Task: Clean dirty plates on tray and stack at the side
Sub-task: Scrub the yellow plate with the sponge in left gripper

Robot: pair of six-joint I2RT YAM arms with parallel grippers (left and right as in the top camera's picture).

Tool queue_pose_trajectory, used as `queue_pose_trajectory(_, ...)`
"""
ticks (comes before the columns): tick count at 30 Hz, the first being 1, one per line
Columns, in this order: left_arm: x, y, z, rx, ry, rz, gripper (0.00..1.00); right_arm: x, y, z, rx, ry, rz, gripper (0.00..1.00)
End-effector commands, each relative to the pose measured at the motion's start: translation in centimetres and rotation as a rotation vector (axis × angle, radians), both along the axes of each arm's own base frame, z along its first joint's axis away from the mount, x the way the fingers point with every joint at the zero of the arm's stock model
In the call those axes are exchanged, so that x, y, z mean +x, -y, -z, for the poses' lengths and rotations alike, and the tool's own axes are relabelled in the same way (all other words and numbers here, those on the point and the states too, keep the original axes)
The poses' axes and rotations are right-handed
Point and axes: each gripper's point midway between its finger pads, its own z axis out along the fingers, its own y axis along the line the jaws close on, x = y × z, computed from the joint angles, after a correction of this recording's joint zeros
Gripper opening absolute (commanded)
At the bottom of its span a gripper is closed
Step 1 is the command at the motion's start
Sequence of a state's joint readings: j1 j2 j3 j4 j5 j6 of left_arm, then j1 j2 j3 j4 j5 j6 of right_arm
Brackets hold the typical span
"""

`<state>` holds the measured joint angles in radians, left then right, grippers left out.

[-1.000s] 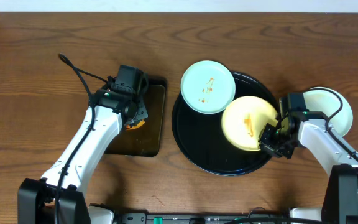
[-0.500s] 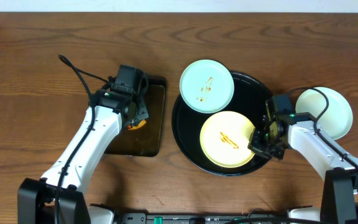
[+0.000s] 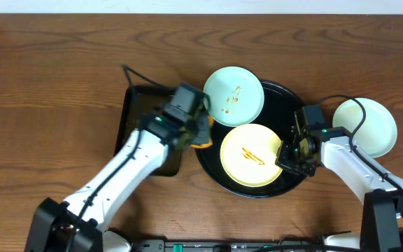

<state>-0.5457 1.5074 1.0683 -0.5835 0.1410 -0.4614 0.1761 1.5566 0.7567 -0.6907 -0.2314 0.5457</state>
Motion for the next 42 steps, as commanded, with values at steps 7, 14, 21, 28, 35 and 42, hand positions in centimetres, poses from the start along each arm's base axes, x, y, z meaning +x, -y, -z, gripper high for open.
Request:
queue_pose_trajectory(7,-2.1,9.5,1.2,-0.206,-0.069,0.089,0.08,-0.2,0.0,0.1,-0.016,0.002,0.001,0.01)
queue_pose_trajectory(14,-4.6,14.6,3.3,-0.348,-0.194,0.211,0.08,-0.2,0.0,0.1,-0.016,0.002,0.001,0.01)
queue_pose_trajectory(21,-6.1,16.6,5.4,-0.406,-0.300,0.226,0.08,-0.2,0.0,0.1,-0.017,0.001,0.000,0.01)
queue_pose_trajectory(28,-7.2,18.4,6.3,-0.452,-0.346,0.262,0.08,-0.2,0.0,0.1,-0.017,0.001,0.000,0.01)
queue_pose_trajectory(35,-8.0,19.0,7.3,-0.443,-0.363,0.281,0.08,-0.3,0.0,0.1,-0.017,0.000,0.000,0.01)
queue_pose_trajectory(42,-7.0,18.1,9.0,-0.375,-0.327,0.229,0.08,-0.3,0.0,0.1,-0.017,-0.002,0.000,0.01)
